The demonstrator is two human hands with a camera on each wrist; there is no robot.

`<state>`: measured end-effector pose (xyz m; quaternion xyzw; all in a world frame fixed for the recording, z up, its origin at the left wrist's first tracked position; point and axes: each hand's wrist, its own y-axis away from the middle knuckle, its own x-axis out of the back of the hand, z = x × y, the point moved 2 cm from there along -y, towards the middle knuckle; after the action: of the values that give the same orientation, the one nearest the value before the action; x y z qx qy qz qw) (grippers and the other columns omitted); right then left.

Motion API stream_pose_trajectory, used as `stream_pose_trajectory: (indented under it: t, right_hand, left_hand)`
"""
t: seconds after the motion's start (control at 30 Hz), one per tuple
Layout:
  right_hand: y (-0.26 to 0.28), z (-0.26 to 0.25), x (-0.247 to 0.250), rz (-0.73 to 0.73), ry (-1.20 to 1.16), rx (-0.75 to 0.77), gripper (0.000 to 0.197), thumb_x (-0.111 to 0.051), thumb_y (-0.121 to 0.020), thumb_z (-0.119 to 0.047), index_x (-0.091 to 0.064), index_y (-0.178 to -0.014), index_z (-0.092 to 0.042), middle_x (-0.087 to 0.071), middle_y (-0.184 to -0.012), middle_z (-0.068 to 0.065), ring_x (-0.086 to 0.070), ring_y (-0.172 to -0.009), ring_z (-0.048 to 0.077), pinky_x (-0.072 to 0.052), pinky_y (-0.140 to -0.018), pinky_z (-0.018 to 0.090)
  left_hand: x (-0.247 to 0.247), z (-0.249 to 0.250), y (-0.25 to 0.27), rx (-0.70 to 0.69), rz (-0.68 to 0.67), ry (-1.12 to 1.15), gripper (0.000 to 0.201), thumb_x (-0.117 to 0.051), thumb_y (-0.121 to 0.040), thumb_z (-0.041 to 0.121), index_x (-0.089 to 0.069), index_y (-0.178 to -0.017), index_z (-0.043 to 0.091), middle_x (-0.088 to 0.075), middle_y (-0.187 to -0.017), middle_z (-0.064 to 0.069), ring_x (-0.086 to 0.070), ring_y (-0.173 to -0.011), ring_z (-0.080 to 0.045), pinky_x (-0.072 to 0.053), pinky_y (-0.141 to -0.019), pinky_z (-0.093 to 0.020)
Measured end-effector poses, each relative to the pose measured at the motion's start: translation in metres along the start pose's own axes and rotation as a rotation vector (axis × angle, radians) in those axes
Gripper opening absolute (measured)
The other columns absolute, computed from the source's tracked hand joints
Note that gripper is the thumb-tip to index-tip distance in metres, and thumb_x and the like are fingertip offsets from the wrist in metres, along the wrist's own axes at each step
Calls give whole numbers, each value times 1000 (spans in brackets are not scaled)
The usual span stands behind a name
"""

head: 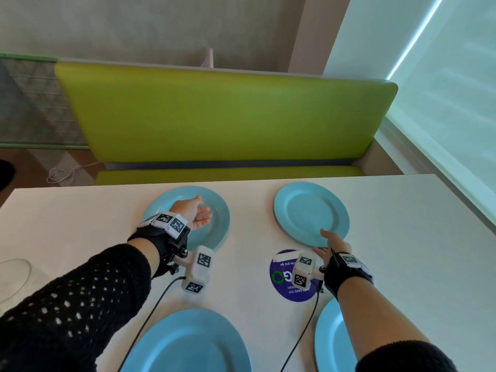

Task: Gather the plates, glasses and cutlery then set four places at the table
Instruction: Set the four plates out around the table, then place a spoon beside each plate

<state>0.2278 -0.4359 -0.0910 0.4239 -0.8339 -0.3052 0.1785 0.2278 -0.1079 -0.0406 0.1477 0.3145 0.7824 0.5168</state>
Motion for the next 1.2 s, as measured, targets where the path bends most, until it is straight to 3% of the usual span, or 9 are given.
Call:
stream_pose_trajectory:
  t: [0.1, 0.2, 0.4, 0.53, 0.63, 0.73, 0.87, 1.0, 1.2]
  right_hand:
    - [-2, 2, -2, 6, 27, -15, 53, -62, -86, -10, -43, -135, 1, -48, -135, 23, -54, -117, 39, -51, -92, 40]
    - [-4, 7, 1, 27, 73, -47, 50, -57, -90, -11, -41, -136, 0, -44, -139, 21, -52, -118, 38, -49, -98, 44]
    - [19, 19, 9, 23, 121, -72, 45, -54, -91, -9, -43, -133, 3, -44, -137, 25, -53, -104, 39, -48, -97, 50]
    - [48, 31, 16, 44, 106, -48, 43, -54, -91, -8, -44, -131, 4, -43, -138, 27, -52, -117, 37, -50, -94, 43]
    - [76, 48, 19, -34, 110, -32, 47, -49, -93, -11, -38, -138, 0, -45, -137, 21, -54, -92, 27, -51, -74, 34]
    - [110, 75, 18, 23, 104, 11, 38, -54, -89, -11, -49, -126, -5, -57, -95, 15, -52, -67, 22, -47, -52, 32]
    - [172, 122, 6, 68, 39, 74, 16, -55, -87, -8, -49, -101, -12, -42, -77, 8, -42, -63, 20, -45, -50, 31]
    - [242, 178, -7, 42, 44, 50, 18, -54, -89, -8, -45, -74, -10, -40, -74, 8, -40, -59, 18, -42, -49, 30]
    - [325, 249, -43, -4, 141, 14, 10, -53, -91, -7, -52, -82, -5, -47, -73, 9, -45, -57, 19, -42, -51, 30]
  left_hand:
    - [5, 0, 2, -9, 4, -10, 34, -41, -101, 21, -49, -125, -1, -55, -78, -8, -55, -66, -19, -48, -63, -30]
    - [11, -2, 4, -14, 7, -20, 38, -41, -101, 20, -47, -130, -4, -55, -78, -8, -54, -65, -19, -47, -63, -29]
    - [22, -5, 15, -16, -7, -33, 28, -41, -100, 19, -50, -121, 4, -55, -78, -6, -53, -65, -18, -46, -62, -29]
    - [34, -11, 31, -7, -61, -73, 13, -43, -100, 17, -48, -105, 6, -55, -77, -6, -54, -65, -18, -48, -58, -27]
    - [48, -22, 47, -27, -120, -161, 12, -43, -99, 18, -48, -105, 8, -55, -75, -4, -54, -60, -17, -49, -40, -20]
    - [72, -38, 65, -48, -200, -245, 10, -43, -99, 18, -47, -105, 10, -54, -74, -4, -57, -49, -15, -45, -34, -14]
    - [122, -65, 90, -60, -315, -373, 19, -42, -99, 17, -47, -81, 13, -52, -72, -3, -56, -34, -9, -44, -35, -15]
    - [185, -91, 121, -60, -418, -536, 18, -44, -98, 17, -48, -81, 12, -54, -73, -4, -51, -54, -17, -44, -46, -21]
    - [275, -110, 153, -189, -432, -1035, 28, -48, -95, 24, -45, -68, 20, -57, -82, -9, -54, -66, -25, -45, -63, -29]
